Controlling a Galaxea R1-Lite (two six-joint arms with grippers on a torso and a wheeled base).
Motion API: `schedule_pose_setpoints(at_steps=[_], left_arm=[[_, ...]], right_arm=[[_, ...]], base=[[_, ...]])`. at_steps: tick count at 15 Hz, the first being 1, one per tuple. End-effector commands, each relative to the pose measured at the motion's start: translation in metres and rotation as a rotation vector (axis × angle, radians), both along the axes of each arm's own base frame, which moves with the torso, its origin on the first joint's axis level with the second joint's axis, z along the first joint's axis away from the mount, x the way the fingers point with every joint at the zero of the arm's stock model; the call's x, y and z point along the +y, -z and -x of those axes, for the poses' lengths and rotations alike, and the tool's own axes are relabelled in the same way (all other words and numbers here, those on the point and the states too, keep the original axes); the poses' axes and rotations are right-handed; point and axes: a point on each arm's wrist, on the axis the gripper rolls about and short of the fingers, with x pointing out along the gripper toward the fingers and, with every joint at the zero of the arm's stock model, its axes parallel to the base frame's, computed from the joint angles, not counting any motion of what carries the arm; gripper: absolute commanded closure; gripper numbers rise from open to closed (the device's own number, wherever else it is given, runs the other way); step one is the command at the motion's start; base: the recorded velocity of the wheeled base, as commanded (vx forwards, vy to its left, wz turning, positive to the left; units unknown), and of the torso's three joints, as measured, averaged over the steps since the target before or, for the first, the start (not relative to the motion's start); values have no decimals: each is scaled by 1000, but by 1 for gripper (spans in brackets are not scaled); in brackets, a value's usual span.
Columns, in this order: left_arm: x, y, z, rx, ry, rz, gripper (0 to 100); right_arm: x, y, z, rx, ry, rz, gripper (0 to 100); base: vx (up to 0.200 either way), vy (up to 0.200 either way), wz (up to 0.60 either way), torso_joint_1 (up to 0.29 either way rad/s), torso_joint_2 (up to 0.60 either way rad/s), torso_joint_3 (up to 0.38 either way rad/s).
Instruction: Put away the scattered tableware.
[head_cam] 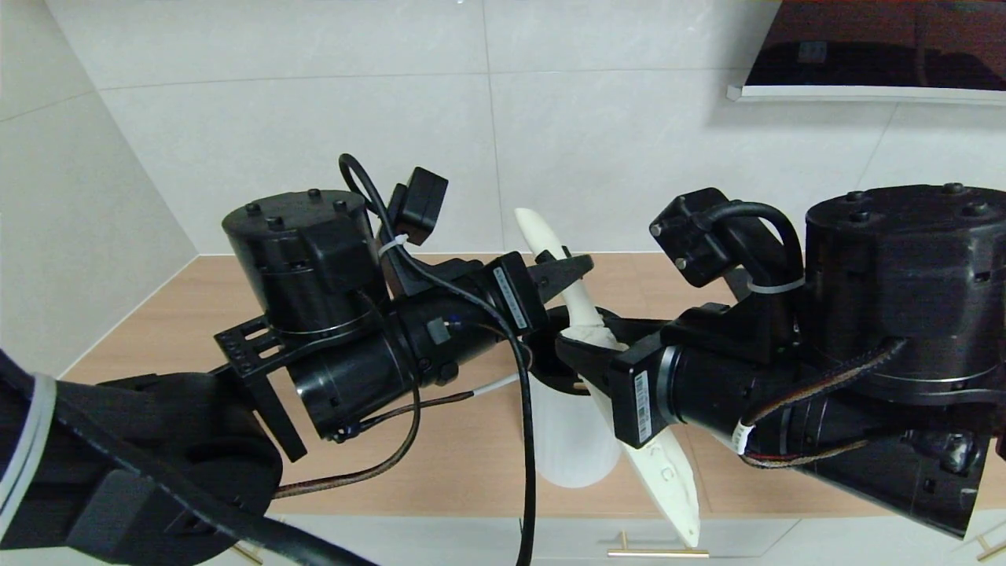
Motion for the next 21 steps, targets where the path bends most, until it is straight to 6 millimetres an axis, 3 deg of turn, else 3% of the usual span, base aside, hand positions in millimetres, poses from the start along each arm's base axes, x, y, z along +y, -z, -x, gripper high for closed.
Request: schedule_pose_setpoints(at_steps=[1,8,9,14,18,21], left_arm=[[0,-1,1,-1,4,1,100],[0,0,2,-13,2,-9,100],[0,0,2,-21,-6,-17,100],[3,-20,14,-109,-46,6,100],[11,-49,12,-150,-211,-36,100],[14,-76,12,-168,-366,-8,100]], right_arm=[[0,0,0,0,-1,0,100],[-2,-2,1,-3,1,-9,100],[-2,-3,1,-4,1,-11,0],[-8,-8,4,-42,11,-53,0],[-49,-29,5,-142,87,-57,0],[-66,-37,-1,-170,151,-66,0]], base=[[0,0,0,0,0,0],[0,0,0,0,0,0],[0,0,0,0,0,0],[0,0,0,0,0,0],[0,0,0,0,0,0],[0,0,0,0,0,0]])
